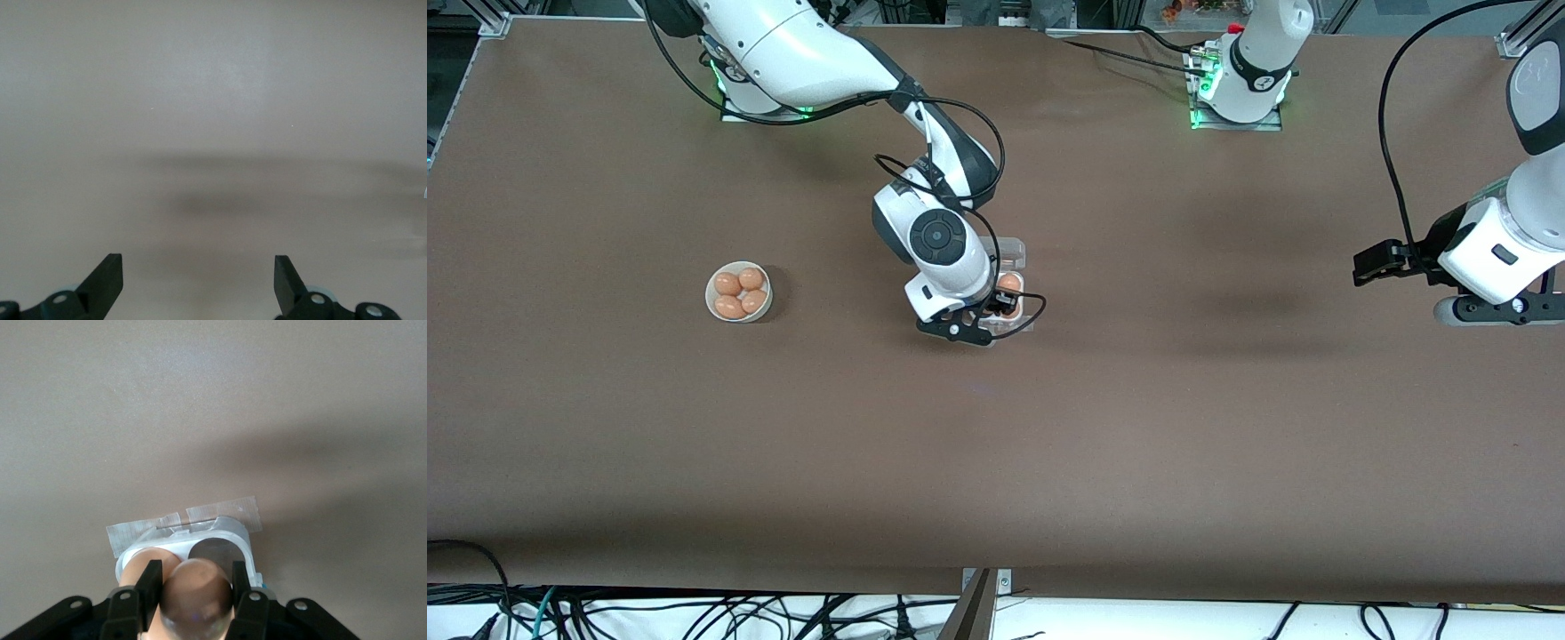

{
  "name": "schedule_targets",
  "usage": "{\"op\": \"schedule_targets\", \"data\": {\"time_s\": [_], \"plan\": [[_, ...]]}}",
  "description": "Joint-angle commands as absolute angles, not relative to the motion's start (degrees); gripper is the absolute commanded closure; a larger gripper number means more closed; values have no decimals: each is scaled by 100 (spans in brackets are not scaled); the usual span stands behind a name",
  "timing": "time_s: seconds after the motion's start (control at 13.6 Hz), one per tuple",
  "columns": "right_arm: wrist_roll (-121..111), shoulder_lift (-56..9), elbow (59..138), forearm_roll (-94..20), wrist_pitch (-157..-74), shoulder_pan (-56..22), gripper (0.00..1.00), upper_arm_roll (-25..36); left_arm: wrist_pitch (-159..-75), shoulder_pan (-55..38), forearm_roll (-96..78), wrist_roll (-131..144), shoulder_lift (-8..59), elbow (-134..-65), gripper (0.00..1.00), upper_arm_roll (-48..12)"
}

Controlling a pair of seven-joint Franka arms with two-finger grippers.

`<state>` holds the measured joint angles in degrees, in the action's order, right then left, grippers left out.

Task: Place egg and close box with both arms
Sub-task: 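Lower the egg into the empty carton cup and open the right gripper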

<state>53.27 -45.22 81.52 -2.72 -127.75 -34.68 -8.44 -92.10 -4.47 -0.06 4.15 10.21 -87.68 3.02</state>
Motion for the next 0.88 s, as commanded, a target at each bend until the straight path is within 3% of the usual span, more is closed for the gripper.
{"op": "schedule_targets", "data": {"time_s": [0.0, 0.29, 0.59, 0.81], "plan": [[5291, -4605, 7963, -334, -12744, -3454, 0, -826, -9158, -422, 9, 299, 1090, -8587, 0, 281], [5037, -4518, 7954, -308, -12657, -3358, 0, -791, -9158, -422, 9, 299, 1090, -8587, 0, 281], [4317, -4115, 7928, -290, -12350, -2709, 0, -782, -9150, -439, 9, 325, 1099, -8596, 0, 272], [3658, -3605, 7945, -264, -11630, -2120, 0, -730, -9149, -448, 9, 334, 1099, -8596, 0, 264]]}}
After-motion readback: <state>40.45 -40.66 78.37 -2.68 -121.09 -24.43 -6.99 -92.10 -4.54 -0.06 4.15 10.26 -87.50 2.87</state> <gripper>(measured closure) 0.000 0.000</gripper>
